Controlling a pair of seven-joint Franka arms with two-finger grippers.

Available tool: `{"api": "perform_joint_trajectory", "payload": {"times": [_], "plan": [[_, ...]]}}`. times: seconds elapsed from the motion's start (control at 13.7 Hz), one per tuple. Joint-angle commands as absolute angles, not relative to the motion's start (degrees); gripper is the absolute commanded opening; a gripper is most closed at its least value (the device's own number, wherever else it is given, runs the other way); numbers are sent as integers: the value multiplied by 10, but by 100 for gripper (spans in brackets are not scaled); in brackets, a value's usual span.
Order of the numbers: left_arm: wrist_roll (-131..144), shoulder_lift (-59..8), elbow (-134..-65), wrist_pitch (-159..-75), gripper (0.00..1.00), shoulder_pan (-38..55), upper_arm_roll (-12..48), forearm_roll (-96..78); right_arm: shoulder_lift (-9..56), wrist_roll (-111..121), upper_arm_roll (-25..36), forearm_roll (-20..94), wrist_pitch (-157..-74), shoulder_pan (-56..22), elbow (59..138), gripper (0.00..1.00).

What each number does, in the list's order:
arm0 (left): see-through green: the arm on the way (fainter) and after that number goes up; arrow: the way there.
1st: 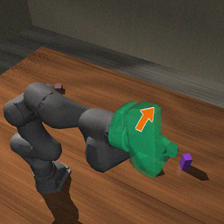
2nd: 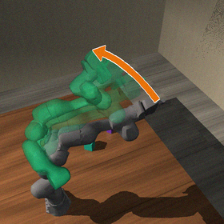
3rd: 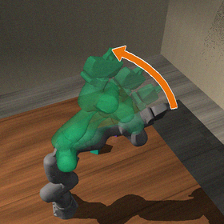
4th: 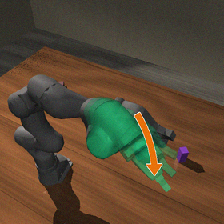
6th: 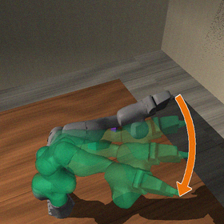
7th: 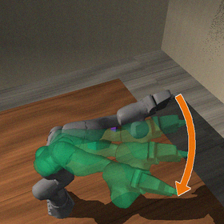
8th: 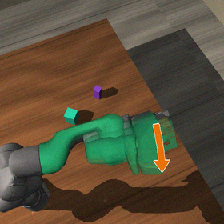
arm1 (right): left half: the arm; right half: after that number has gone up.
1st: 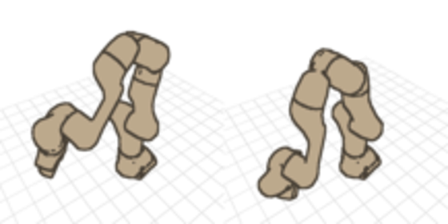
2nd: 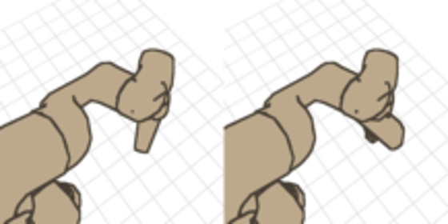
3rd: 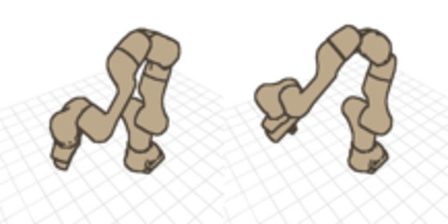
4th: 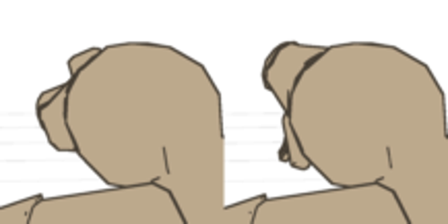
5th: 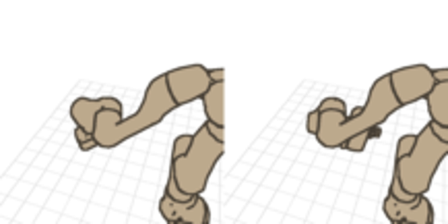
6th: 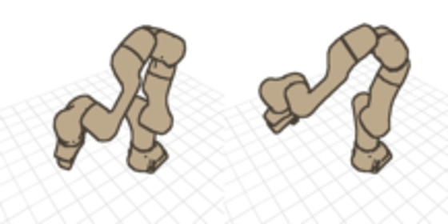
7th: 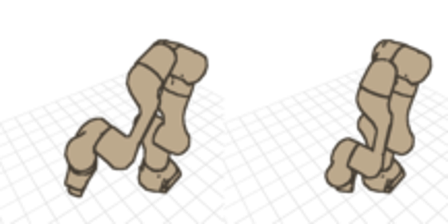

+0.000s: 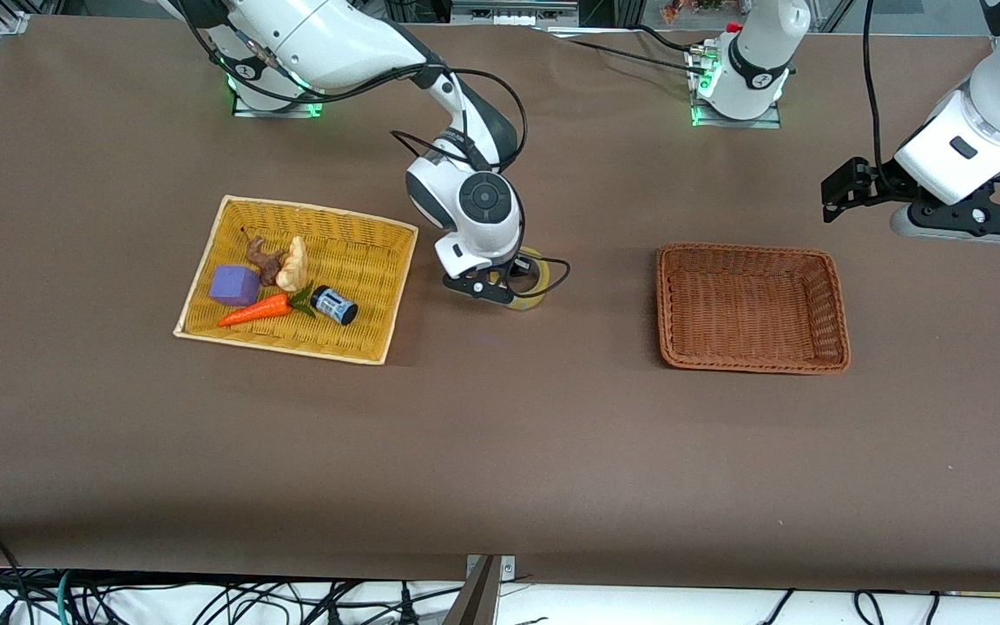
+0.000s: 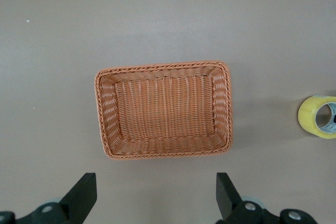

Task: Transfer tape with both arms
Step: 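Set the tape roll on the table between tray and basket, then withdraw the right gripper while the left gripper reaches toward the tape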

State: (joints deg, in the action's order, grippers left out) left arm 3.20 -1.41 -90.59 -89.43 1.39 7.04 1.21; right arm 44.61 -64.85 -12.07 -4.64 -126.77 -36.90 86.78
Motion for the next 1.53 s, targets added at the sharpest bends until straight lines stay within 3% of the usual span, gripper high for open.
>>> {"api": "perform_joint_trajectory", "payload": {"times": [0.0, 0.07, 0.15, 0.44, 0.73, 0.95, 1.17, 1.46], "plan": [[32, -23, -890, -889, 100, 12, 71, 4, 455, -656, -121, -55, -1270, -371, 847, 42], [33, -23, -889, -889, 100, 13, 70, 4, 458, -657, -121, -55, -1270, -371, 847, 86], [33, -25, -889, -889, 100, 14, 70, 4, 457, -656, -120, -55, -1270, -370, 847, 99], [32, -40, -890, -888, 100, 20, 72, 1, 434, -629, -120, -126, -1258, -364, 827, 100], [35, -52, -891, -890, 100, 40, 72, -17, 370, -432, -118, -127, -1115, -308, 775, 100], [41, -72, -892, -891, 100, 65, 73, -43, 310, -305, -116, -95, -1070, -223, 775, 100], [124, -114, -889, -903, 100, 146, 72, -42, 271, -190, -114, -76, -1012, -130, 775, 100], [284, -191, -890, -1005, 100, 261, 72, -43, 236, -160, -113, -27, -956, -19, 773, 100]]}}
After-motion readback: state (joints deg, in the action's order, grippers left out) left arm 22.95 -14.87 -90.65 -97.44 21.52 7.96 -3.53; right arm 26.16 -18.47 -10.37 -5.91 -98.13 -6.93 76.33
